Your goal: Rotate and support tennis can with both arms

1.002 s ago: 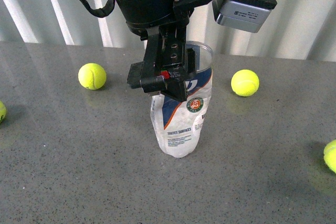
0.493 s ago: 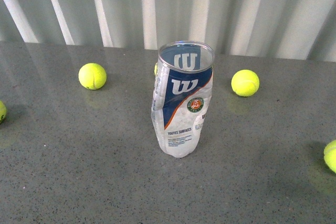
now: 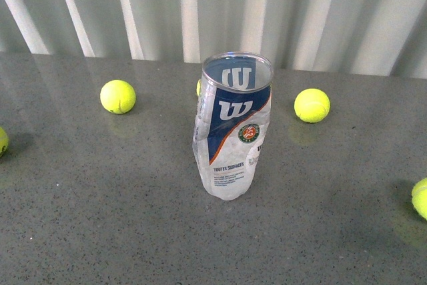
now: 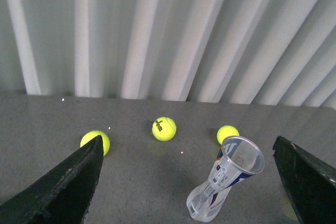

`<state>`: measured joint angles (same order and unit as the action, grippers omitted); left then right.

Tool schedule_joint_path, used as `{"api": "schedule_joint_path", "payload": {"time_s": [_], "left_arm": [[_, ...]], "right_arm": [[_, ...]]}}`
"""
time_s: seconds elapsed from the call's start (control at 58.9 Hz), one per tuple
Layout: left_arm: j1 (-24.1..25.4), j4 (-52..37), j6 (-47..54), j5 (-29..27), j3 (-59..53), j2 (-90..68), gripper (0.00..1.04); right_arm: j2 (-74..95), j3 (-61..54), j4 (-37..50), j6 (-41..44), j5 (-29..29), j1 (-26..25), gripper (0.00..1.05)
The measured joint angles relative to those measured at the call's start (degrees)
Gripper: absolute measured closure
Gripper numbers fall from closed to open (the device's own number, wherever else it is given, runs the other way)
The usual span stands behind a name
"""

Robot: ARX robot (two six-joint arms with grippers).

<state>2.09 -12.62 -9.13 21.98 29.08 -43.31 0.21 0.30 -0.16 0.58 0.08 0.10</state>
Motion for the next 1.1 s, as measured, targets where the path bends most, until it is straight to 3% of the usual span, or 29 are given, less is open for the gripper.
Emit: {"api": "schedule_joint_path", "payload": {"time_s": [0.034,0.068,0.119,0.221,0.476,0.543,0.696,1.104], "left_arm": [[2.47,0.28,-1.86,1.16,-1.57,1.90,0.07],[3.21,0.24,-1.11,-1.36,-2.69,3.50,0.11],[5.49,-0.70,2.12,-9.51,-5.66,6.91,0.22],[8.52,-2.56,6.47,-11.89,-12.61,12.04,0.43],[4.70,-2.82,8.44,-15.30,-19.71,17.84,0.90],[1.66,-2.73,8.55,-20.17,-20.81,19.65,1.02],[-2.12,-2.10,8.70,-21.62,-22.99,22.47,1.01],[-2.14,1.53,8.72,-21.94,-26.49,29.66,1.01]], "right_arm": [[0.00,0.00,0.00,0.00,0.00,0.00,0.07],[0.00,0.00,0.00,0.00,0.00,0.00,0.07],[0.00,0.00,0.00,0.00,0.00,0.00,0.07],[0.00,0.00,0.00,0.00,0.00,0.00,0.07],[0.00,0.00,0.00,0.00,0.02,0.00,0.07],[0.00,0.00,0.00,0.00,0.00,0.00,0.07],[0.00,0.00,0.00,0.00,-0.11,0.00,0.07],[0.00,0.00,0.00,0.00,0.00,0.00,0.07]]}}
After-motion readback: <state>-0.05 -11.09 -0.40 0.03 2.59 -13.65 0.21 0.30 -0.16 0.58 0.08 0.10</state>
